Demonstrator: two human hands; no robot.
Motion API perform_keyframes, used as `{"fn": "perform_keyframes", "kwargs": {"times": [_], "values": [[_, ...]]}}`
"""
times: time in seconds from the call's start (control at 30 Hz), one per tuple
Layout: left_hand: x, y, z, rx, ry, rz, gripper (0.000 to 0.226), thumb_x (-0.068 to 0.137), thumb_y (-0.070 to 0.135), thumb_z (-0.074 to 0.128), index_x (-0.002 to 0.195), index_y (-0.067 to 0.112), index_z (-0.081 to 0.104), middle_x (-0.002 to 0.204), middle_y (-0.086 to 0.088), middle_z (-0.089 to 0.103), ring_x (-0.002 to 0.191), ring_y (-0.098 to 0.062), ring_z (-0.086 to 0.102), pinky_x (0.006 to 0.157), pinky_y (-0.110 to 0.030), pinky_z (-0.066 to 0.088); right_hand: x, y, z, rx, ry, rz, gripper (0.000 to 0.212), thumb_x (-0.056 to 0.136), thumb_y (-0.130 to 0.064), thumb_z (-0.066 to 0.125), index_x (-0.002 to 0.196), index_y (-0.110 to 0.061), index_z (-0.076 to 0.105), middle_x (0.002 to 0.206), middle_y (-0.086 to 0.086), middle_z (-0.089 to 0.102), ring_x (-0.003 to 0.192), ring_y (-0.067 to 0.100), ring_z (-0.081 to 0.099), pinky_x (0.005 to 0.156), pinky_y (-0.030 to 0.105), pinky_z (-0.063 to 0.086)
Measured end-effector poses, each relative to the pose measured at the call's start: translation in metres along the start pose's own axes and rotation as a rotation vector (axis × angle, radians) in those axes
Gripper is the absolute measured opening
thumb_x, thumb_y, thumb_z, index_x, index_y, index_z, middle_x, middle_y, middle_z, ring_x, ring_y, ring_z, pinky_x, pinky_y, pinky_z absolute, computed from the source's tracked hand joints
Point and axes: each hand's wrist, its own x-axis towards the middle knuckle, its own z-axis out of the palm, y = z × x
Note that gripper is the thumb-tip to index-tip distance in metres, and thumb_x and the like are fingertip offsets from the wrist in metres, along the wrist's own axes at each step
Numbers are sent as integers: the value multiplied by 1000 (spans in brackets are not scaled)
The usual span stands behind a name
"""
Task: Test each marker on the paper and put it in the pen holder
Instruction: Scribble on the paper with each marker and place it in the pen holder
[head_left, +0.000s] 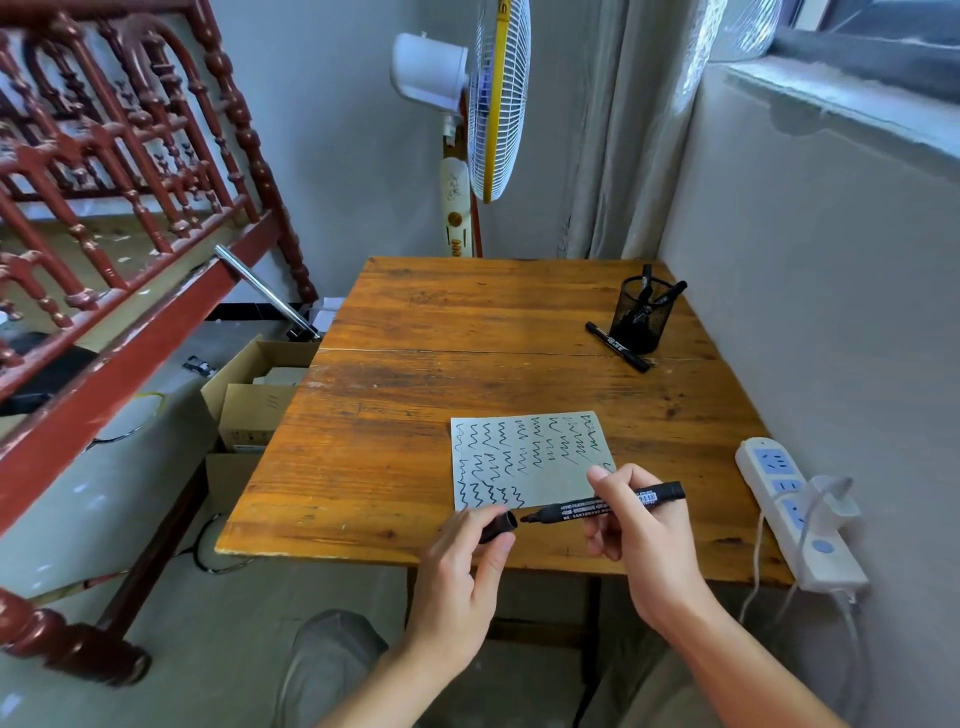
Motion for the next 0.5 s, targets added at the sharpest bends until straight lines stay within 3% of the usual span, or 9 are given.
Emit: {"fn": "perform_keyframes", "kwargs": {"times": [0.13,0.23,0.27,0.33,0.43,0.5], "values": [[-3,5,-1,78,-35,82,27,94,39,48,113,21,58,106,7,64,102,-7,58,79,-28,51,-3,1,-3,-42,-72,-26,39,88,-18,65,72,12,47,72,42,58,41,20,48,41,20,41],[-5,10,-2,170,-125,174,25,94,35,50,111,20,59,99,9,65,92,-4,60,74,-31,52,-7,3,-3,-94,-158,-57,34,89,-14,66,60,-5,50,60,21,55,44,11,44,43,23,34],[-5,15,-2,149,-162,154,24,94,36,49,110,21,59,96,13,65,89,-2,60,73,-29,51,-8,4,-3,-94,-167,-64,37,90,-13,66,57,-10,49,62,19,56,45,6,44,44,23,32],[-4,26,-6,16,-263,3,23,93,40,48,104,26,61,78,19,62,73,-1,58,67,-23,48,-10,2,-2,-90,-168,-65,42,89,-16,66,53,-15,45,78,33,60,45,1,43,43,20,29],[0,35,-10,-223,-466,-278,24,92,43,48,94,24,63,58,8,52,56,-11,49,62,-34,44,-13,-1,-1,-95,-152,-50,39,84,-22,62,51,-18,41,90,51,48,42,6,35,41,20,28],[2,40,-10,-191,-444,-244,23,92,41,49,93,24,64,62,10,54,59,-9,49,62,-33,43,-14,1,-2,-56,-126,-16,40,85,-19,63,54,-13,39,89,50,47,41,10,31,41,22,26]]}}
